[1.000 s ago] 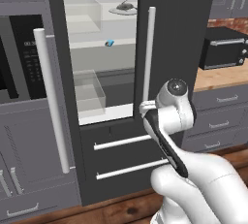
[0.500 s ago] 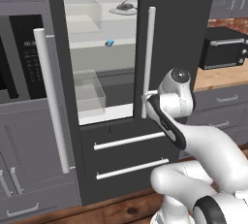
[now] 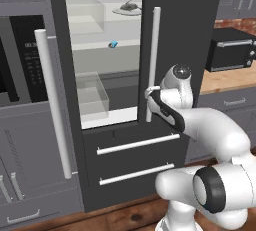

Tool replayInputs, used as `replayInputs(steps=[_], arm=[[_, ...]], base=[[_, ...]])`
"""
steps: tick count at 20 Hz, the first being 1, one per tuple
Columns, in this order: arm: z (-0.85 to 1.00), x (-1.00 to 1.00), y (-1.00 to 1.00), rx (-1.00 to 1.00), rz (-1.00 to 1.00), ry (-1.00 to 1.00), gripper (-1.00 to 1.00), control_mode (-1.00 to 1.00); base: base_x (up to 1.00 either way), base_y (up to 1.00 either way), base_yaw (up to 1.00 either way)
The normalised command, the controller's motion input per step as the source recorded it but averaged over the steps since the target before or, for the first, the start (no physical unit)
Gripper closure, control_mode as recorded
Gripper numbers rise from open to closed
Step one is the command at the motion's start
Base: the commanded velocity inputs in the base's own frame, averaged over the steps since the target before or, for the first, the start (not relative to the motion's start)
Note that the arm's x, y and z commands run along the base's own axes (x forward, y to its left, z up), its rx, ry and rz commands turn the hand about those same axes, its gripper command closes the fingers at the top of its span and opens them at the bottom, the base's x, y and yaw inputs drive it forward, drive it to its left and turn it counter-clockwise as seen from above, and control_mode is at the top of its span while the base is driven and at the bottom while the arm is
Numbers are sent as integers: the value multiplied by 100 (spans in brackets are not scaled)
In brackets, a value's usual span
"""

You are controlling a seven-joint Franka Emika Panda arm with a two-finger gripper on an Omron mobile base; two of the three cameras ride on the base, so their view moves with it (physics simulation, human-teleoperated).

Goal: Retrieve the fish from the fridge and place it on the saucepan with marinade on the stove.

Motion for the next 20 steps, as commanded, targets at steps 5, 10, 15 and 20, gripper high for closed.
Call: replayInputs(steps=[5, 10, 15, 20], arm=[[0, 60, 0, 0, 0, -20, -100, -100], [0, 49, 0, 0, 0, -21, -100, -100], [0, 42, 0, 0, 0, -19, -100, -100], [0, 36, 0, 0, 2, -2, -100, -100]], base=[[0, 0, 0], [0, 0, 0], [0, 0, 0], [0, 0, 0]])
